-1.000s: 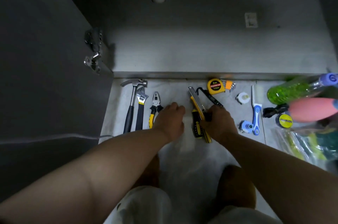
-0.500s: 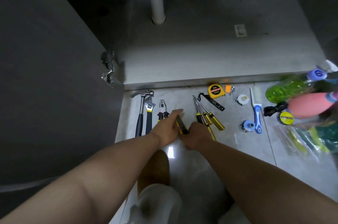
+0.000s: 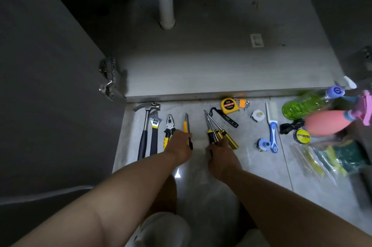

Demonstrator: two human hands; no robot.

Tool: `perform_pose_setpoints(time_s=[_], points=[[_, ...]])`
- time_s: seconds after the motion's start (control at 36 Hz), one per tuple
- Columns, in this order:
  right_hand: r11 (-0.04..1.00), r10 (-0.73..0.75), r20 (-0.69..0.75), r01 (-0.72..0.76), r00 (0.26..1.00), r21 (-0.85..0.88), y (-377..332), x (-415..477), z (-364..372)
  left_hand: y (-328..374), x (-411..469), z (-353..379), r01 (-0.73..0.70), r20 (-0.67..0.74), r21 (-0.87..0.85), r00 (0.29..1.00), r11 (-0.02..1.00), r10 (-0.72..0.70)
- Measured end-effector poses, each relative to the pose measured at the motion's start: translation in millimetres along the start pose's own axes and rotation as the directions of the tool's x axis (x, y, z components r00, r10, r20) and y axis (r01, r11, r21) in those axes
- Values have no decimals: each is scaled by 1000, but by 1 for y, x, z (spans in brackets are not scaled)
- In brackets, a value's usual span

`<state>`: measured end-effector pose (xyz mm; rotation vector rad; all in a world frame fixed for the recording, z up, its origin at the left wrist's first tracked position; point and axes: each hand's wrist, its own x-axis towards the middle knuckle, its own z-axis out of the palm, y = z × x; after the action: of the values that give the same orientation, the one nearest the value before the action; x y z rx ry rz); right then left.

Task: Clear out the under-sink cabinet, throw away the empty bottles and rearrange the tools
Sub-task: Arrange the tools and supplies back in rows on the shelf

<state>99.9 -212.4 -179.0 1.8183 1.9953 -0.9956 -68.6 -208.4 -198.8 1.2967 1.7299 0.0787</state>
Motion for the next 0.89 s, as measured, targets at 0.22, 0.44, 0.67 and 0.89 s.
perform_pose_setpoints(time_s=[0.22, 0.44, 0.67, 0.89], points=[[999, -32, 14, 32, 999, -37, -7, -1, 4, 6, -10, -8, -1, -49, 185, 999, 983, 11], [989, -143, 63, 146, 988, -35, -14, 5, 5, 5, -14, -12, 8, -94, 469, 995, 883, 40], [976, -206, 45, 202, 977, 83, -8, 3, 10, 0, -17, -8, -45, -89, 567, 989, 822, 115], [999, -49, -228, 47, 972, -14, 9, 2, -3, 5, -15, -2, -175, -100, 578, 954, 797, 282]])
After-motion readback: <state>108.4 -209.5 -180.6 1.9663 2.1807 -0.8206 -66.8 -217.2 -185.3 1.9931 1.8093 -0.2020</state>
